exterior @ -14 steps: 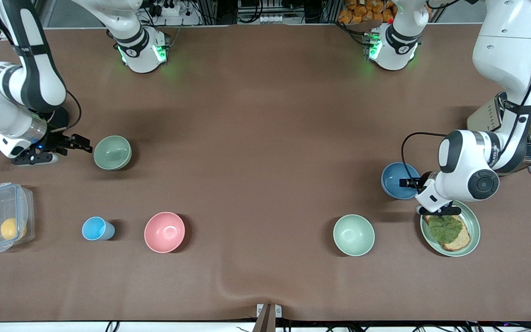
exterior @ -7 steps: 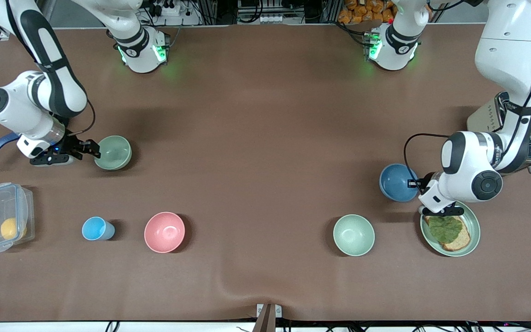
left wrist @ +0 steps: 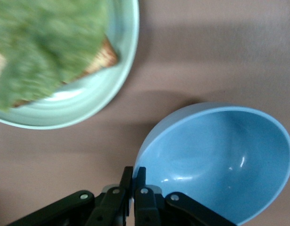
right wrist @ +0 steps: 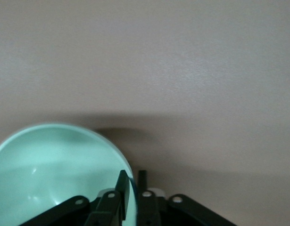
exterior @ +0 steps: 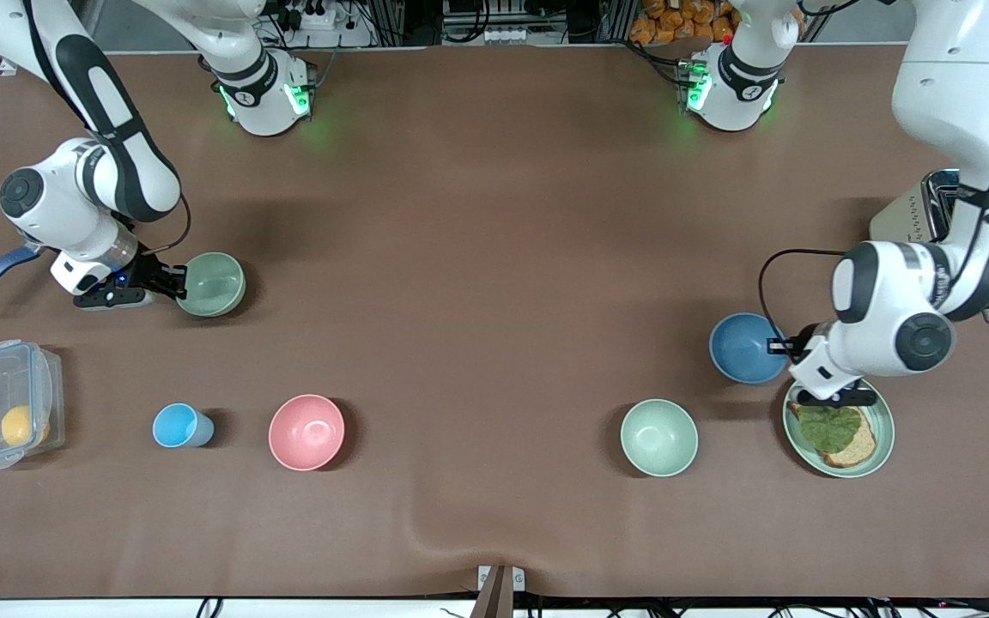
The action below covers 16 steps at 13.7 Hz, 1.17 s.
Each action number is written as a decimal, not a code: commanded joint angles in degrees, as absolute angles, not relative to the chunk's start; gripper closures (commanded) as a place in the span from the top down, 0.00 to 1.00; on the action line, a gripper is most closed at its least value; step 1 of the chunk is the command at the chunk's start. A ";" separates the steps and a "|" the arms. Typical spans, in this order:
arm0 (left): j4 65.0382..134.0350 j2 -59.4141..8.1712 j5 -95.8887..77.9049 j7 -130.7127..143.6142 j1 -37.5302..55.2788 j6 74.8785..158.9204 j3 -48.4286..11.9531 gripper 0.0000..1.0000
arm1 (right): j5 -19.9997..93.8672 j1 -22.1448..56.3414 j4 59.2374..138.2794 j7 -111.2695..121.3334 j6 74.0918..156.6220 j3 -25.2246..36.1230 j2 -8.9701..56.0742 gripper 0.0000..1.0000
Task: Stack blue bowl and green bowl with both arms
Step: 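Grasp the green bowl with the right gripper while the left gripper grasps the blue bowl, then carry the green bowl with the right gripper while the left gripper carries the blue bowl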
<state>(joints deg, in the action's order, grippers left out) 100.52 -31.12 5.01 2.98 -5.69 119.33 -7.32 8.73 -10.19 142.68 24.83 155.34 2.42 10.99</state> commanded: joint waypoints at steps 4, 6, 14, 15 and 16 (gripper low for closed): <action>100.81 -23.56 -5.08 0.35 -8.44 117.51 -9.40 0.00 | 11.86 -0.81 137.91 7.95 139.51 1.94 5.11 0.00; 100.28 -22.59 -7.37 1.66 -8.44 117.42 -10.72 0.00 | 13.00 4.54 137.02 -3.19 137.29 0.45 3.17 0.00; 98.53 -24.43 -10.19 15.71 -5.99 118.30 -19.24 0.00 | 13.80 23.88 132.36 -43.12 143.51 -6.33 5.53 0.00; 97.83 -24.78 -10.89 18.08 -3.98 118.39 -19.60 0.00 | 13.71 26.17 132.36 -46.46 145.53 -6.24 6.49 0.00; 96.87 -25.31 -11.25 20.80 -1.78 118.56 -19.51 0.00 | 13.62 27.93 132.45 -48.84 147.03 -6.33 7.55 0.00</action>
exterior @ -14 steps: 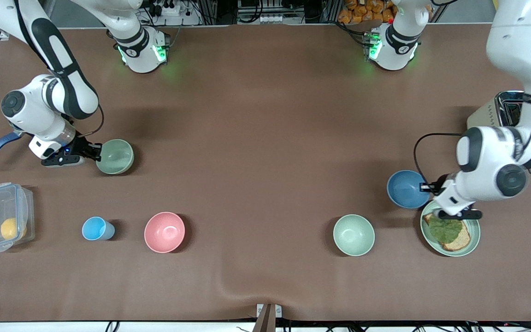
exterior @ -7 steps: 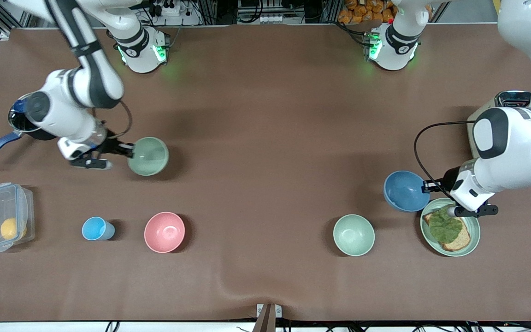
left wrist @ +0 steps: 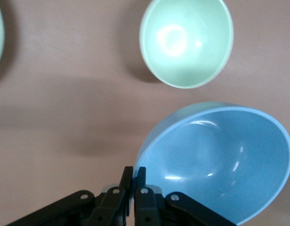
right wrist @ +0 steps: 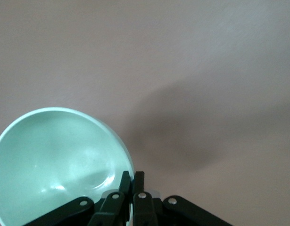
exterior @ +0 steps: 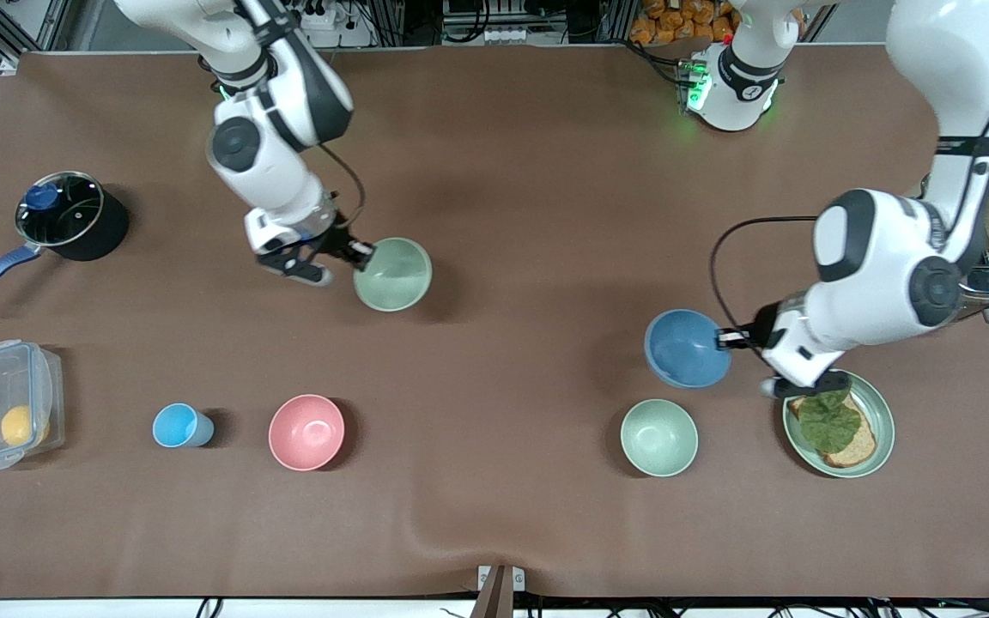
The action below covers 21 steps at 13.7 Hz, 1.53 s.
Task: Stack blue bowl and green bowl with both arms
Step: 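Carry the green bowl with the right gripper while the left gripper carries the blue bowl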
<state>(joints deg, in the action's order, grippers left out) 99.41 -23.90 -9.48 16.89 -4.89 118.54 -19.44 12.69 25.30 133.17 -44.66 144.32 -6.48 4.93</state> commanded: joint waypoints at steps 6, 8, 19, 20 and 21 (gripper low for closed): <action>96.68 -28.12 -11.25 30.13 8.50 124.35 -19.60 0.00 | 13.18 35.94 134.47 -56.95 155.91 -6.24 12.82 0.00; 97.38 -28.39 -11.25 33.55 11.94 125.94 -19.60 0.00 | 13.10 37.78 134.91 -58.79 158.10 -6.15 14.49 0.00; 104.75 -24.70 -11.25 37.70 15.47 126.73 -21.96 0.00 | 13.27 33.42 131.59 -63.11 145.17 -5.80 9.94 1.00; 105.29 -24.44 -11.34 37.97 15.56 126.91 -22.84 0.00 | 13.62 32.09 129.75 -63.28 140.93 -5.63 10.02 1.00; 105.47 -24.52 -11.34 39.27 15.73 126.91 -23.63 0.00 | 13.80 30.95 128.33 -63.72 139.06 -5.36 10.54 1.00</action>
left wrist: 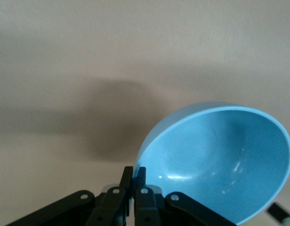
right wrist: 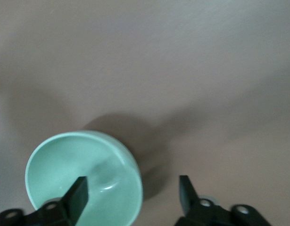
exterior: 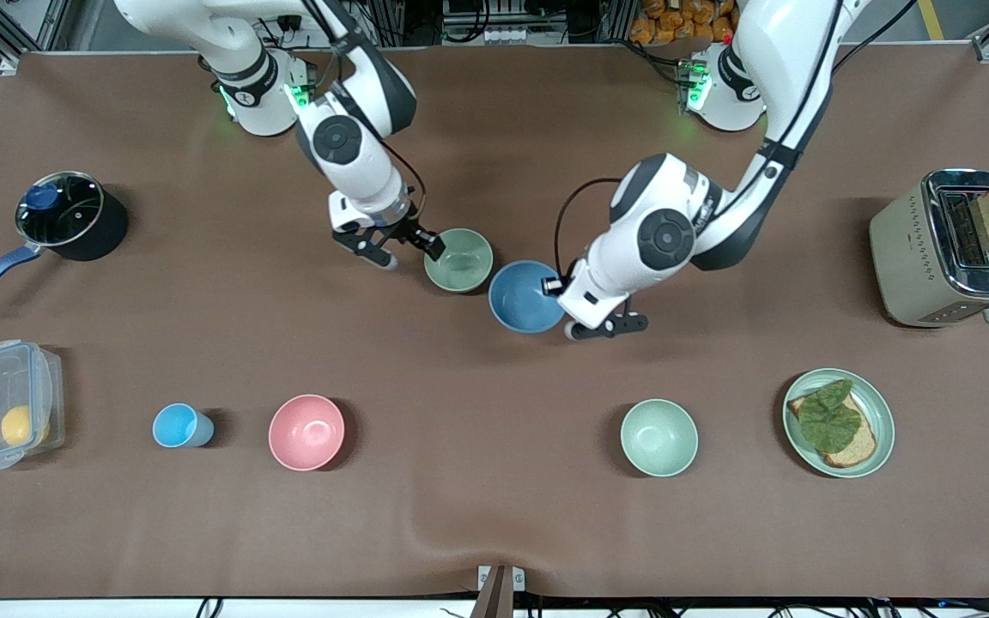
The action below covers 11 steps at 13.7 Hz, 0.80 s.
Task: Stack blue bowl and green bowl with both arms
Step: 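Lower the green bowl with the right gripper while the left gripper stacks the blue bowl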
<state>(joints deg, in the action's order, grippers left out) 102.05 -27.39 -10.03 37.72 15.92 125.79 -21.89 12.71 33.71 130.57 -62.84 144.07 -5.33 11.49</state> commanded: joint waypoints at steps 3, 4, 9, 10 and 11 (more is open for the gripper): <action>105.82 -26.10 -11.25 42.35 19.32 127.09 -24.87 0.00 | 22.89 27.25 127.97 -63.90 139.83 -5.01 12.47 1.00; 105.65 -26.28 -11.25 43.84 20.12 128.22 -24.87 0.00 | 29.12 26.64 127.88 -63.55 140.70 -4.75 13.87 1.00; 104.16 -29.52 -11.16 47.46 24.95 132.35 -24.96 0.00 | 47.34 25.05 126.22 -62.67 146.25 -4.83 22.57 1.00; 103.37 -30.92 -11.08 47.63 25.92 132.80 -24.87 0.00 | 49.37 24.96 126.12 -60.84 146.86 -4.83 23.89 1.00; 102.58 -31.98 -10.81 47.81 26.45 132.98 -24.79 0.00 | 52.09 24.87 126.04 -58.99 147.30 -4.83 24.69 1.00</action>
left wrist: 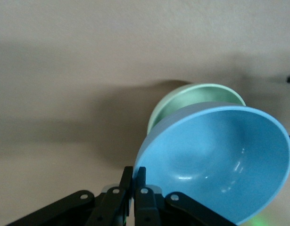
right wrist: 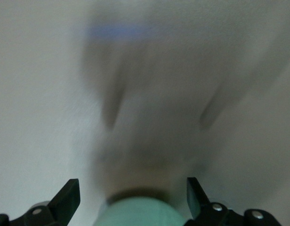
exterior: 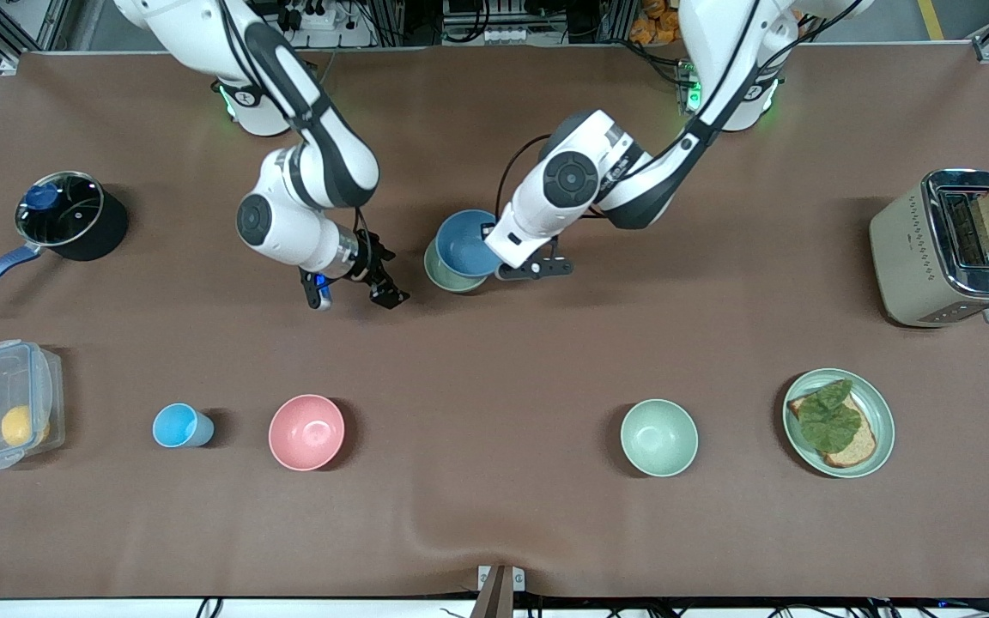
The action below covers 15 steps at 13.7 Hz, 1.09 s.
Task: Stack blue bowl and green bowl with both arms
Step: 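Lower the green bowl with the right gripper while the left gripper stacks the blue bowl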
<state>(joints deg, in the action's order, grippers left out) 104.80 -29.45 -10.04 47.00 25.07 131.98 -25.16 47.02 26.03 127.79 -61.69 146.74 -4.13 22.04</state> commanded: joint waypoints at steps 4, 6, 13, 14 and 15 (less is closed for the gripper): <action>99.06 -35.24 -10.46 48.34 26.80 132.98 -24.70 0.00 | 67.56 25.05 125.77 -49.94 147.22 -4.83 25.84 1.00; 98.35 -36.03 -10.46 48.51 26.89 132.98 -24.61 0.00 | 70.39 25.49 125.68 -49.04 147.22 -4.83 26.19 1.00; 96.07 -36.48 -10.20 50.45 27.51 132.72 -24.17 1.00 | 72.68 26.19 124.72 -48.96 147.30 -4.83 26.89 1.00; 95.98 -35.00 -9.33 50.28 26.90 132.37 -22.86 1.00 | 72.69 26.19 124.72 -48.96 147.22 -4.83 26.89 1.00; 95.89 -33.68 -7.32 50.19 26.11 131.84 -21.81 1.00 | 72.60 26.19 124.63 -48.96 147.22 -4.83 26.89 1.00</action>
